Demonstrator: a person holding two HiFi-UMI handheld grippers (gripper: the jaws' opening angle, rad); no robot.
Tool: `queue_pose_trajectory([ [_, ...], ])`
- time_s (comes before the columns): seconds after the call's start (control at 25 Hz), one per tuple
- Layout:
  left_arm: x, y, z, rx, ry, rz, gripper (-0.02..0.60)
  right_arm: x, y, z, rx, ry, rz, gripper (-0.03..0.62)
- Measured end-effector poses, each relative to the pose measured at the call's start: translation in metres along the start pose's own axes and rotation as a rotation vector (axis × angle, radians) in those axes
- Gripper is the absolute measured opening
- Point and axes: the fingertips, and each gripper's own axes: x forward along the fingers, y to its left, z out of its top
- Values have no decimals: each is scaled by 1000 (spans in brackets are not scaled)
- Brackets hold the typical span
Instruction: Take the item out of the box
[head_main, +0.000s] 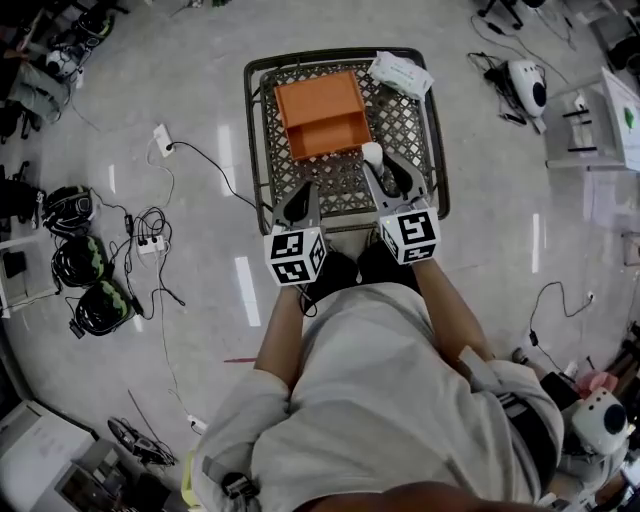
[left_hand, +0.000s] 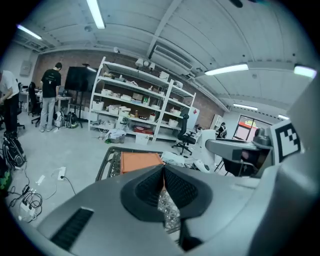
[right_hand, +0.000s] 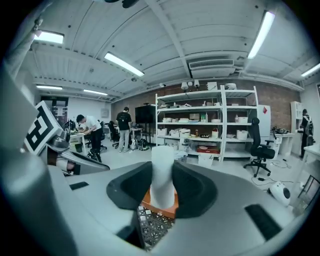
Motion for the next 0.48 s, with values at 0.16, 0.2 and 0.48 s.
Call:
queue_pose_trajectory([
  [0.16, -15, -21, 19, 25, -57, 5, 11, -24, -1, 28, 17, -70, 17, 126],
  [0.2, -17, -26, 25, 33, -73, 8, 11, -30, -4, 36, 14, -88, 21, 126],
  [0.48, -41, -79, 64, 106, -194, 28, 11, -81, -24, 83, -15, -222, 34, 126],
])
